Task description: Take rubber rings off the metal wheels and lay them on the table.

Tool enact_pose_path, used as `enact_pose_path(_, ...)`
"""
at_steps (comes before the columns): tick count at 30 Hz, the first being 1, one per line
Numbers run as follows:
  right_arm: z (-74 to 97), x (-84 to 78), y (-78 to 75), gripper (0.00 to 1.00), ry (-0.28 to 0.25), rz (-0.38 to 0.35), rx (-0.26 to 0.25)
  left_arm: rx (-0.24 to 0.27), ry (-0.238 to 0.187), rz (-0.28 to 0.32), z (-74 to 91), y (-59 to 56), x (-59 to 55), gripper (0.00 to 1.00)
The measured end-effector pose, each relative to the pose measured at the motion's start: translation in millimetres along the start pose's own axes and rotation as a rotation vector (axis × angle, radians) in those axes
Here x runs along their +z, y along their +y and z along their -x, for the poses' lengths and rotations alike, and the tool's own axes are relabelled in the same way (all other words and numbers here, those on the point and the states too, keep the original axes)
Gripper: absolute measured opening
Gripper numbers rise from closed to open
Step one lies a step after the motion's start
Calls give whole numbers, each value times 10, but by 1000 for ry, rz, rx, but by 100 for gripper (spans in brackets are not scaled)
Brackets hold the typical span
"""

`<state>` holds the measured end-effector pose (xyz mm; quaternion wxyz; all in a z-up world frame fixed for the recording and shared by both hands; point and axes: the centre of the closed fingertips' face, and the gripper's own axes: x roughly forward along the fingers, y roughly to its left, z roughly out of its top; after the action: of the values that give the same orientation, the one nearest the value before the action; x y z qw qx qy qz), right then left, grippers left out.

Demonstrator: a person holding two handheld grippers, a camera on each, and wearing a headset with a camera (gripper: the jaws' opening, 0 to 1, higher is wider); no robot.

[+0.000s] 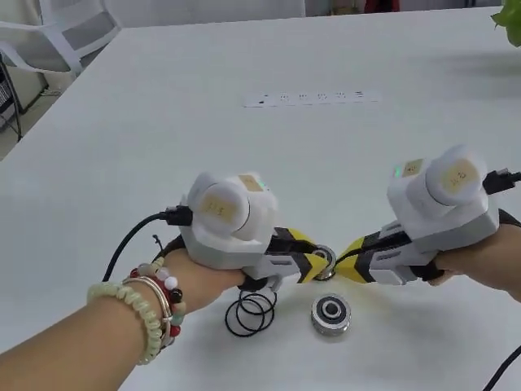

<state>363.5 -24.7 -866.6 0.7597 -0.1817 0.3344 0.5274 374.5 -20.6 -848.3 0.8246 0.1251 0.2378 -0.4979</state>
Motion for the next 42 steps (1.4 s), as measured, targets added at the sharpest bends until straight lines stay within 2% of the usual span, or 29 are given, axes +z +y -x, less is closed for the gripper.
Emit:
enact_pose_path(3,1,-7,-21,0,7,-16,-8,4,0,-1,4,2,-4,14)
enact_pose_path(6,-6,-15,-74,0,15,-128,-10,4,0,-12,8,1,-6,14)
enact_pose_path(10,19,-11,-143,0,-24,-233,-15,2,8,-31,23,-1,-14,14)
enact_pose_path(15,45,-4,-131,0,-61,-326,11,4,9,-33,29,-5,-17,14)
enact_pose_path(19,57,-7,-109,0,-90,-390,41,3,9,-36,32,-15,-20,14)
enact_pose_path(24,103,62,-95,0,-152,-525,82,1,9,-40,35,-11,-24,14)
enact_pose_path(26,131,119,-79,0,-166,-551,98,-1,7,-42,37,-14,-25,14)
enact_pose_path(27,118,100,-70,0,-148,-551,93,-3,6,-44,37,-16,-24,14)
enact_pose_path(29,102,95,-64,0,-146,-546,94,-6,7,-49,38,-14,-26,14)
enact_pose_path(33,111,98,-35,0,-150,-626,124,-16,9,-63,42,-28,-30,14)
enact_pose_path(42,107,152,11,0,-160,-609,131,-8,10,-74,51,-30,-37,13)
